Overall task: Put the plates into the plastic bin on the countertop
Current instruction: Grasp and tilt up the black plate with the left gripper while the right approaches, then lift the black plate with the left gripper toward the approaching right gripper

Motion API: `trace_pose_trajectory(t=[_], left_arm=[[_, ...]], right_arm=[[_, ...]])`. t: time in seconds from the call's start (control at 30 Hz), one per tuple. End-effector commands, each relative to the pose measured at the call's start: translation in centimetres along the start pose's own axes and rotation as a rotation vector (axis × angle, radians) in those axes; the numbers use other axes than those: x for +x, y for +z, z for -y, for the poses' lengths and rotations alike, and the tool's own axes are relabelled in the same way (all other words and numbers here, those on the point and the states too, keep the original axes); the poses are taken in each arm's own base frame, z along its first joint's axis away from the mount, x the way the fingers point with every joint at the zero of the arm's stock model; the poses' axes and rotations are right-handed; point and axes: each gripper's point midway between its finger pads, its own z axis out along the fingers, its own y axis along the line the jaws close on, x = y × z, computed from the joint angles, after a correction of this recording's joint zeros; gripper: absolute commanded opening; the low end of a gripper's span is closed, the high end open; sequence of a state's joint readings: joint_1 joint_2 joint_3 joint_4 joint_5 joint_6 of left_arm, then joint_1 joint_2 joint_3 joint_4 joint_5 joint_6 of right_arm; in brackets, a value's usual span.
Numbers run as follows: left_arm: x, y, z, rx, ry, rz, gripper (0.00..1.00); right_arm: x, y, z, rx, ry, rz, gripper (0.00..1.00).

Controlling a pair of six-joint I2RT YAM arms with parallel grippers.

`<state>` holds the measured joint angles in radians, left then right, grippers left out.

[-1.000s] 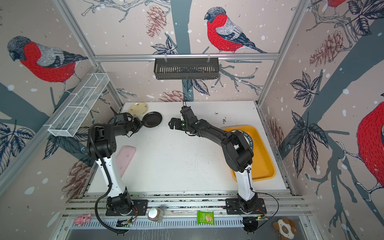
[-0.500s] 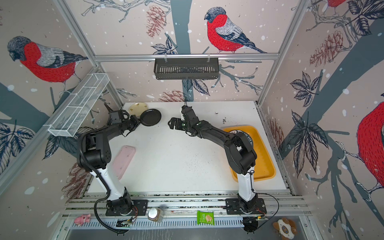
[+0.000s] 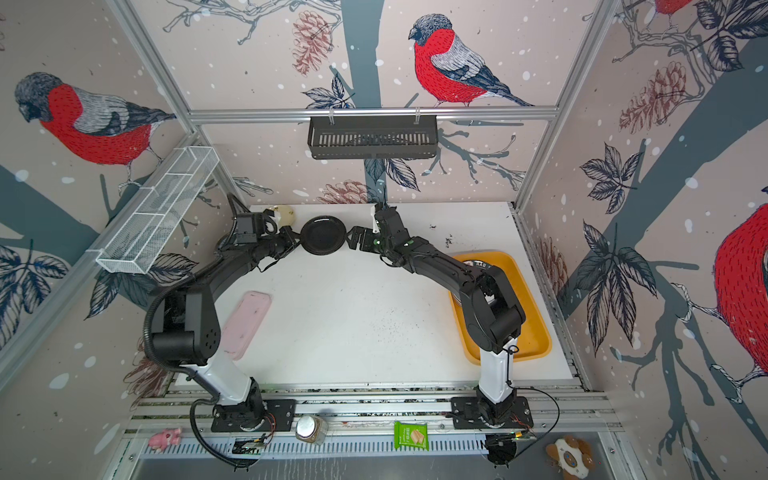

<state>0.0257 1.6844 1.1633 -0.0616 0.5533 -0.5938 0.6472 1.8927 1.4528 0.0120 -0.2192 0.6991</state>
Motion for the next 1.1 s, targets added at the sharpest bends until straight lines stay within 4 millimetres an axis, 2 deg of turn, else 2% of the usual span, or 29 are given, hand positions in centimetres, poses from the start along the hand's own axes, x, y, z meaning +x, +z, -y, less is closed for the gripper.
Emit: trace_pose_trajectory(t=[0.0, 0.2, 0.4, 0.5, 0.67, 0.83, 1.07], left_arm=[[1.2, -1.3, 1.6, 0.012, 0.050, -0.030, 0.01], [3.3, -4.1, 3.3, 0.006, 0.113, -0.069, 0.01], [3.2, -5.9, 5.7, 0.035, 0.183, -0.058, 0.01], [3.6, -5.7, 6.0, 0.023, 0.220, -0.064, 0.01], [5.8, -4.1, 6.8, 0.100, 0.251, -0.095, 0.01], [8.1, -3.1, 5.9, 0.137, 0.212, -0.175, 0.01], [9.4, -2.8, 5.6, 0.151, 0.176, -0.215, 0.01]], right_arm=[[-1.7, -1.1, -0.4, -0.006, -0.034, 0.069, 1.00], [-2.5, -2.7, 0.7, 0.015, -0.013, 0.118, 1.00], [-3.4, -4.5, 1.7, 0.068, -0.005, 0.169, 1.00], [-3.6, -5.9, 2.5, 0.104, 0.005, 0.204, 0.99], [-3.4, -7.8, 4.0, 0.170, 0.034, 0.238, 1.00], [-2.7, -9.1, 5.1, 0.222, 0.061, 0.251, 1.00], [-1.2, -10.1, 5.6, 0.215, 0.110, 0.249, 1.00]])
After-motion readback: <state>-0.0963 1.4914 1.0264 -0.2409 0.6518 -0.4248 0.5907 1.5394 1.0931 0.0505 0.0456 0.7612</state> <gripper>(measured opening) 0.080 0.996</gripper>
